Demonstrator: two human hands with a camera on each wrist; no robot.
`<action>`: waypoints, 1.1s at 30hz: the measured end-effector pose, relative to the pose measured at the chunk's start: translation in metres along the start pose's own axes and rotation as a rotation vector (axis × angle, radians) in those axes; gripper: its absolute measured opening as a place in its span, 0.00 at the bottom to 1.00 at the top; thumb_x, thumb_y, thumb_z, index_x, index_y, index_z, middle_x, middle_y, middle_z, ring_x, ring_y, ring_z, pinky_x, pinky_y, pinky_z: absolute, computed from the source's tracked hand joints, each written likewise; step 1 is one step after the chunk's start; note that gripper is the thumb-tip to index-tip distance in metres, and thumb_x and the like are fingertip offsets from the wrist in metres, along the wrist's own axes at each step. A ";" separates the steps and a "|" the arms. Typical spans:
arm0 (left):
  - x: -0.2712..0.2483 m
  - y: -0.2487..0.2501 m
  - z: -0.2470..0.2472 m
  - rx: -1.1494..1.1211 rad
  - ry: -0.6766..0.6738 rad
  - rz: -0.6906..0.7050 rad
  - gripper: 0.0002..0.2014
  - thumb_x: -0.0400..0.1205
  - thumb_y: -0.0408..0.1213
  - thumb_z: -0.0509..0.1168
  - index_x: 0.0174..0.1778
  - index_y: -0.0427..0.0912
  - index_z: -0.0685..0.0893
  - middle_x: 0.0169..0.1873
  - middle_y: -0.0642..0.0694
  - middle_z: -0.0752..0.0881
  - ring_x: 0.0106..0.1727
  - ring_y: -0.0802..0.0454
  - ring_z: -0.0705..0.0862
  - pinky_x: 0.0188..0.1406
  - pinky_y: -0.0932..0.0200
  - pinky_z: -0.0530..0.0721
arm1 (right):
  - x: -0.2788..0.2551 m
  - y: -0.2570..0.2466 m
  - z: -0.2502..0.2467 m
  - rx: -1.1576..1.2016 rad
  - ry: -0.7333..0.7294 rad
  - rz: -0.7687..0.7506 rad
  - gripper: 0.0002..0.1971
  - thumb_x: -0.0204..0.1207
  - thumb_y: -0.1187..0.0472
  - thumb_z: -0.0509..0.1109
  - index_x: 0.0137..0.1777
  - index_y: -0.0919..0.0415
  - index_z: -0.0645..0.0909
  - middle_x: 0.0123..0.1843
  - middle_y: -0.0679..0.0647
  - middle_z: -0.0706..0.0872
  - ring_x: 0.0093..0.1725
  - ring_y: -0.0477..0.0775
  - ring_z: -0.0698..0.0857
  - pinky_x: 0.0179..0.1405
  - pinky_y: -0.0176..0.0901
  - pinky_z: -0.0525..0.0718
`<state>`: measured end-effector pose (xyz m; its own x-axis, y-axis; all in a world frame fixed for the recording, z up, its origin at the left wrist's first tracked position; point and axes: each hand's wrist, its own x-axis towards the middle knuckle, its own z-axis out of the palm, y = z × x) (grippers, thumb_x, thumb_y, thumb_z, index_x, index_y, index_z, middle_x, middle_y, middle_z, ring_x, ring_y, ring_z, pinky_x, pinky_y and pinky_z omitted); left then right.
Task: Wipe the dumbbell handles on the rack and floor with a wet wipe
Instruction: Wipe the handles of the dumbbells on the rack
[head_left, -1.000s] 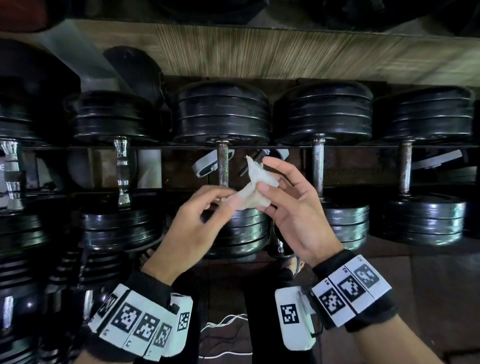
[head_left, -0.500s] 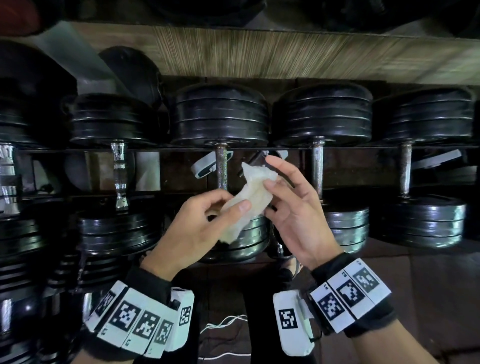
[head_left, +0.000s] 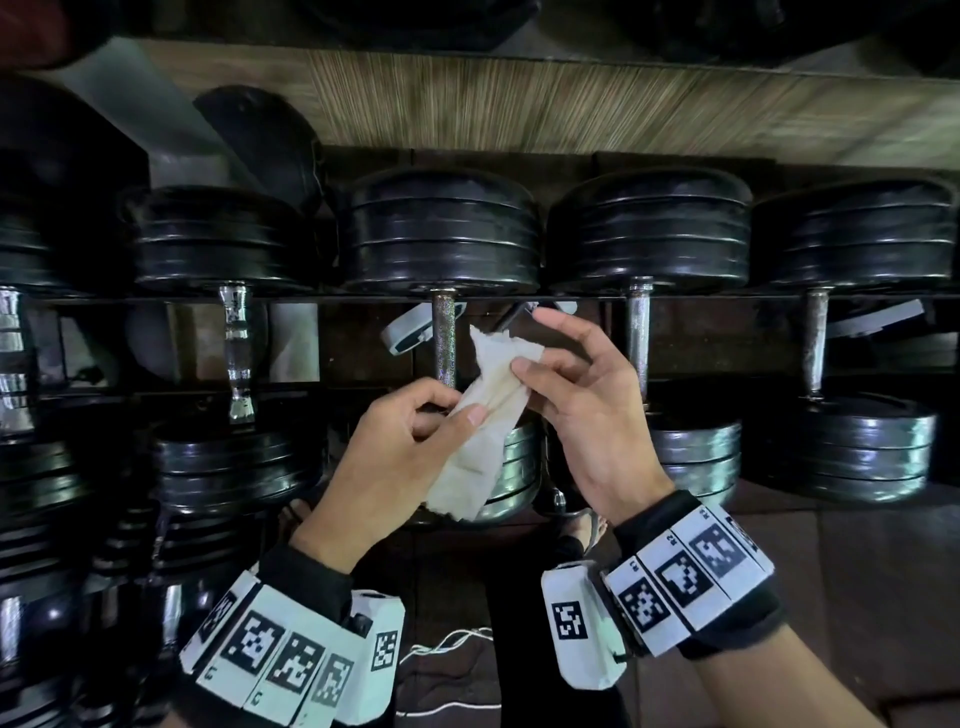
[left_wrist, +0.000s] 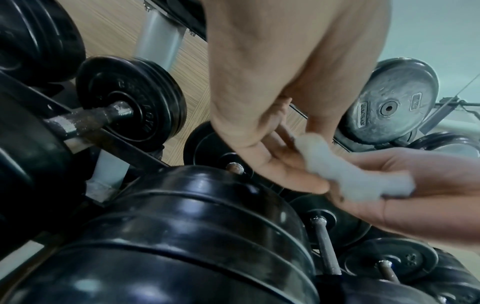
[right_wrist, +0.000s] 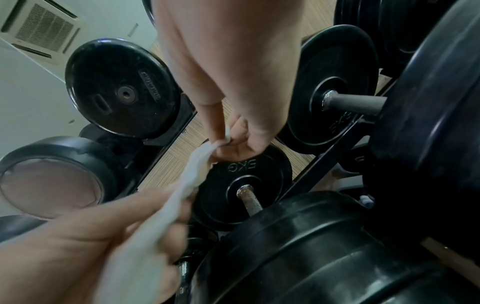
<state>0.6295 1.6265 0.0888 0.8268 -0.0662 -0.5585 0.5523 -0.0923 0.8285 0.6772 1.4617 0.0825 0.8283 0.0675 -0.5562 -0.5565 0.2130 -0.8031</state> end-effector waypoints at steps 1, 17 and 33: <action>0.000 0.002 0.000 0.008 0.010 0.014 0.10 0.84 0.45 0.68 0.47 0.40 0.86 0.26 0.53 0.85 0.24 0.61 0.75 0.25 0.69 0.71 | 0.000 0.000 0.001 -0.014 0.004 -0.002 0.23 0.77 0.75 0.73 0.70 0.57 0.80 0.42 0.59 0.89 0.51 0.58 0.91 0.58 0.52 0.86; 0.004 0.005 -0.003 -0.049 0.000 0.064 0.25 0.81 0.50 0.66 0.77 0.55 0.77 0.52 0.51 0.92 0.53 0.57 0.90 0.50 0.59 0.88 | 0.000 -0.003 0.009 -0.148 -0.031 0.037 0.06 0.77 0.60 0.78 0.49 0.63 0.89 0.45 0.60 0.90 0.44 0.58 0.88 0.53 0.55 0.86; 0.001 -0.006 0.003 -0.034 0.100 0.064 0.08 0.83 0.44 0.72 0.47 0.43 0.88 0.42 0.37 0.89 0.45 0.35 0.88 0.41 0.36 0.87 | 0.000 0.001 0.007 -0.025 0.083 0.093 0.18 0.79 0.63 0.76 0.67 0.59 0.79 0.49 0.57 0.93 0.50 0.53 0.91 0.54 0.48 0.89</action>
<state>0.6268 1.6239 0.0832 0.8661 0.0289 -0.4990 0.4999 -0.0568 0.8642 0.6770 1.4690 0.0831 0.7654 0.0043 -0.6435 -0.6330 0.1849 -0.7517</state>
